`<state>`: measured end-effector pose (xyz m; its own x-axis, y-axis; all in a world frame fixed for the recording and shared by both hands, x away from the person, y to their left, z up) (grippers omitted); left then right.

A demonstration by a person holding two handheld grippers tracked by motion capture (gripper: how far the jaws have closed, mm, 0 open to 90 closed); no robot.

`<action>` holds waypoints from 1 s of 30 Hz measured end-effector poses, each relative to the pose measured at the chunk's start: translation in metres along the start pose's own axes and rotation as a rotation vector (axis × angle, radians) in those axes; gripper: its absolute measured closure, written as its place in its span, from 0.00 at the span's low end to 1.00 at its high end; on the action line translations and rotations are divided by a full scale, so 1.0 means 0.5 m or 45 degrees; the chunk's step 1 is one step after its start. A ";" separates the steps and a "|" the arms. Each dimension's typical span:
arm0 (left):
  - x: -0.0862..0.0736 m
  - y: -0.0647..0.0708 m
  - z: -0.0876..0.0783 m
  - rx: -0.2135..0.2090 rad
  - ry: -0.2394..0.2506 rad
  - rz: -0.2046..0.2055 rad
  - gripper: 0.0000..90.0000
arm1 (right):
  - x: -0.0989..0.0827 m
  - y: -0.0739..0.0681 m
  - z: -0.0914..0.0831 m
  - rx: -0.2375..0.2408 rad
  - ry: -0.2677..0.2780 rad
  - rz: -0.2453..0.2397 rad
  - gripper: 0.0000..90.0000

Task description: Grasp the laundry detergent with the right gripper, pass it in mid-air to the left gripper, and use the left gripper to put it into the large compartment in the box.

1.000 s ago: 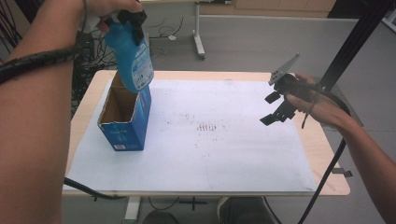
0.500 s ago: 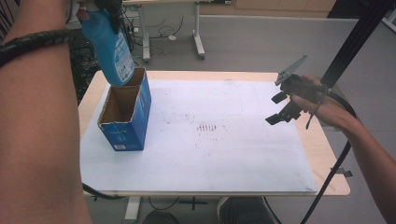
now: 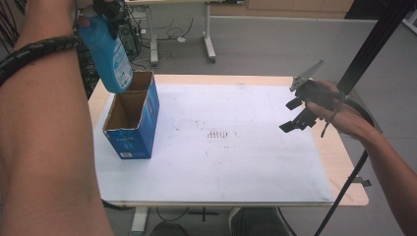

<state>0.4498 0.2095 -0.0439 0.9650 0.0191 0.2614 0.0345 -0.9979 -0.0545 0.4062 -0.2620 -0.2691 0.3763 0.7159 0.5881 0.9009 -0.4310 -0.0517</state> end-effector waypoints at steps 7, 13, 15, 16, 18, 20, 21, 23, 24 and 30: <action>0.001 -0.009 0.021 0.006 -0.016 -0.014 0.40 | -0.007 0.003 0.001 -0.002 -0.006 0.011 0.06; 0.002 -0.013 0.028 0.003 -0.007 -0.017 0.40 | -0.007 0.005 0.004 -0.007 -0.019 0.009 0.06; 0.002 -0.015 0.029 0.001 -0.005 -0.017 0.40 | -0.005 0.005 0.004 -0.010 -0.019 0.011 0.06; 0.002 -0.015 0.030 0.000 -0.006 -0.019 0.40 | -0.005 0.005 0.004 -0.011 -0.018 0.008 0.06; 0.002 -0.017 0.032 -0.001 -0.006 -0.020 0.40 | -0.005 0.005 0.004 -0.010 -0.018 0.006 0.06; 0.002 -0.017 0.035 0.001 -0.006 -0.022 0.40 | -0.005 0.005 0.004 -0.011 -0.023 0.005 0.06; 0.002 -0.018 0.037 0.001 -0.007 -0.019 0.40 | -0.005 0.005 0.005 -0.012 -0.025 0.008 0.06; 0.002 -0.019 0.040 0.001 -0.008 -0.022 0.40 | -0.006 0.005 0.006 -0.010 -0.026 0.008 0.06; 0.002 -0.020 0.041 0.001 -0.012 -0.019 0.40 | -0.007 0.005 0.006 -0.009 -0.028 0.006 0.06; 0.003 -0.022 0.051 0.000 -0.020 -0.020 0.40 | -0.006 0.006 0.008 -0.008 -0.035 0.005 0.06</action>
<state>0.4575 0.2221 -0.0675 0.9684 0.0355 0.2470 0.0494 -0.9975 -0.0503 0.4086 -0.2633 -0.2745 0.3854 0.7291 0.5656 0.8982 -0.4368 -0.0489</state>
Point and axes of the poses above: each handheld gripper's, and its own axes: z roughly forward along the jaws, x roughly out of its top, y roughly to its right, the point moved 3 cm from there along z, roughly forward along the jaws, and after that the axes turned 5 degrees about y, right-handed, at the moved point
